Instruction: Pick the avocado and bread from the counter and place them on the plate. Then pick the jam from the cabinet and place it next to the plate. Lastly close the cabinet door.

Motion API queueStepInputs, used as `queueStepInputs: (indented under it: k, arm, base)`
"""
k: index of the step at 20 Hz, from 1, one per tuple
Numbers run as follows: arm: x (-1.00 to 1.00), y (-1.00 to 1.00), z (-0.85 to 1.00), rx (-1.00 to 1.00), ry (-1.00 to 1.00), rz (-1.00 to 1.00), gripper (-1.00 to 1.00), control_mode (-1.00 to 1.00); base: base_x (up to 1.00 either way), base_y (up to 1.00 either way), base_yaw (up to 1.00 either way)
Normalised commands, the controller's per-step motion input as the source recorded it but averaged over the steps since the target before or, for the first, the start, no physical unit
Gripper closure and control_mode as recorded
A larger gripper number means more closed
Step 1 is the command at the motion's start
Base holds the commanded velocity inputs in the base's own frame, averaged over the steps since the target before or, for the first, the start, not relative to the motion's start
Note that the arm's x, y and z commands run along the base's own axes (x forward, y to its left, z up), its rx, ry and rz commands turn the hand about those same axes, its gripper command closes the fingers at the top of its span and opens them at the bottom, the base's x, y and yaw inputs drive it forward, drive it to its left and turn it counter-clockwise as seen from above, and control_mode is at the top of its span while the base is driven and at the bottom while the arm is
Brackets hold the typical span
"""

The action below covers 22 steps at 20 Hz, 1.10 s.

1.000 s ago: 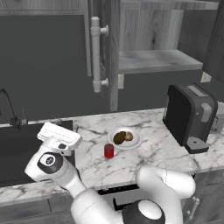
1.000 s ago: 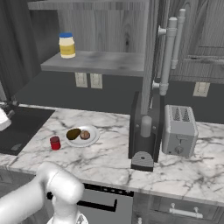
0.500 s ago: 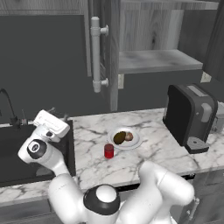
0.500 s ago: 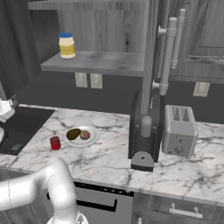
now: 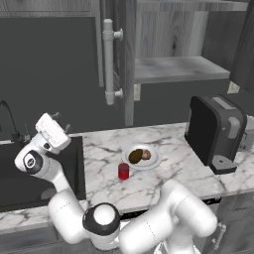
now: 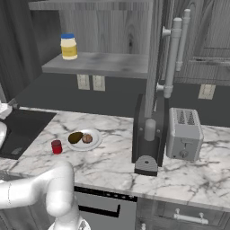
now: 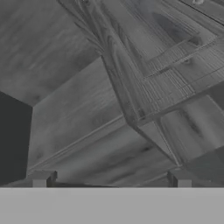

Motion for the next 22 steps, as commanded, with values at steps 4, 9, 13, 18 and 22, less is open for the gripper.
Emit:
queueStepInputs:
  k: [4,9,13,18,22]
  arm:
    - [0.00,0.00,0.30,0.00,-0.19,-0.14,-1.00,-1.00]
    - [0.00,-0.06,0.34,0.00,-0.20,-0.11,-1.00,-1.00]
    - [0.00,-0.19,0.31,0.00,-0.20,-0.09,-1.00,-1.00]
    - [0.00,-0.28,0.29,0.00,-0.19,-0.07,-1.00,-1.00]
    - [0.00,-0.35,0.35,0.00,-0.22,-0.06,-1.00,-1.00]
  base:
    - [0.00,0.00,0.00]
    - [0.00,0.00,0.00]
    - [0.00,0.00,0.00]
    - [0.00,0.00,0.00]
    - [0.00,0.00,0.00]
